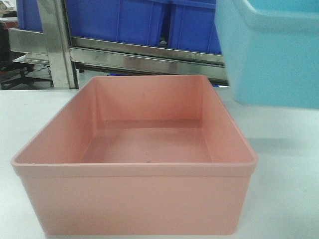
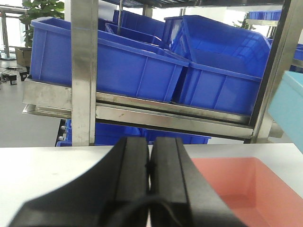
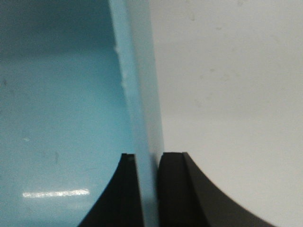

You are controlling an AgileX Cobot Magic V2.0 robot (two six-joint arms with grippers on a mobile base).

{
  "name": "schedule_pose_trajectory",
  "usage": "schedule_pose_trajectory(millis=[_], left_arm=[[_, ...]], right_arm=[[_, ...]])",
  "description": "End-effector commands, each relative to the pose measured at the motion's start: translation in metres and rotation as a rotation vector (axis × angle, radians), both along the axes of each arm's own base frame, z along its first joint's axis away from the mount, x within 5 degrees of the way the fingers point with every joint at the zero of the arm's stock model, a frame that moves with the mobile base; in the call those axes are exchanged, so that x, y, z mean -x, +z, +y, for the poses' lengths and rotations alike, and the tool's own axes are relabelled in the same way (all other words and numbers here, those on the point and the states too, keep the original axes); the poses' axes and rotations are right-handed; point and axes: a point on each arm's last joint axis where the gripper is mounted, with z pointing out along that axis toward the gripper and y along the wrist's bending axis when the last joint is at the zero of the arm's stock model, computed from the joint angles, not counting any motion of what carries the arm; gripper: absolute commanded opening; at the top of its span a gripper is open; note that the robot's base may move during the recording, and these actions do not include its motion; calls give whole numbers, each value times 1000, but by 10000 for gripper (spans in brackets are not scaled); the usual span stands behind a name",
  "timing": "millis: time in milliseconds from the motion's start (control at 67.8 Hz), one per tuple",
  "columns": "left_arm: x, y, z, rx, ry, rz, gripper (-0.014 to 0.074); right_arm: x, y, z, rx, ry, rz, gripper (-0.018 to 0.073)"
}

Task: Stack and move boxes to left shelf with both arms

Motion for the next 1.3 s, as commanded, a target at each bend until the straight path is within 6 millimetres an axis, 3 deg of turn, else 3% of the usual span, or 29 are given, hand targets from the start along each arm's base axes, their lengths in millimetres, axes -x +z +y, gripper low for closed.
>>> schedule_pose_trajectory(millis=[0, 457, 738, 826, 1284], left_arm=[[2, 16, 2, 31, 13, -100, -12], [2, 16, 2, 31, 13, -100, -12], [2, 16, 2, 31, 13, -100, -12], [2, 16, 2, 31, 13, -100, -12], [2, 16, 2, 31, 13, -100, -12]], right_arm=[[7, 35, 25, -93, -30, -100, 56], [14, 30, 150, -62, 83, -33, 56], [16, 13, 207, -74, 164, -6, 56], [14, 9, 216, -85, 170, -15, 56], [-2, -9, 223, -78, 158, -8, 56]])
